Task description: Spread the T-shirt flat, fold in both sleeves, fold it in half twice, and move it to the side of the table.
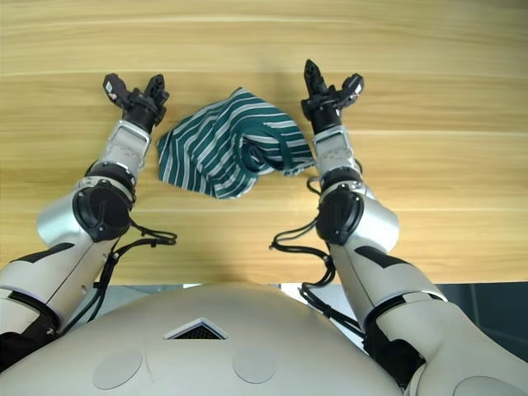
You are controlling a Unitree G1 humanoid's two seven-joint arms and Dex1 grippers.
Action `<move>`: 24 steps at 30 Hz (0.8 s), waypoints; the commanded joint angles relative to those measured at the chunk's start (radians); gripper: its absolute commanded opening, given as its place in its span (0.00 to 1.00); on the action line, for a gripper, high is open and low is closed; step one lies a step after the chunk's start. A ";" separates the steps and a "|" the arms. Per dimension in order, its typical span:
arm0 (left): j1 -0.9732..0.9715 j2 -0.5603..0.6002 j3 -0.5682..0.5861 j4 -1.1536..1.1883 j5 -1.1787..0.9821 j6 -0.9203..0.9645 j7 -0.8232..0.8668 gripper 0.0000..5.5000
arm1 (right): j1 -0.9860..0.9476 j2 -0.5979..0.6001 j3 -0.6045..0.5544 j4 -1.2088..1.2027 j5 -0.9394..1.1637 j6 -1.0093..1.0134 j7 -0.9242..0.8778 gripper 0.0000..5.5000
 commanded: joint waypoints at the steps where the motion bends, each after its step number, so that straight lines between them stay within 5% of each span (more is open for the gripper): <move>1: -0.022 0.000 -0.003 0.004 0.004 0.009 0.009 0.00 | 0.009 -0.002 0.003 0.010 -0.005 0.006 -0.017 0.01; 24: -0.020 0.000 -0.006 0.004 0.005 0.013 -0.009 0.00 | 0.010 0.001 0.016 0.009 -0.011 -0.005 -0.018 0.01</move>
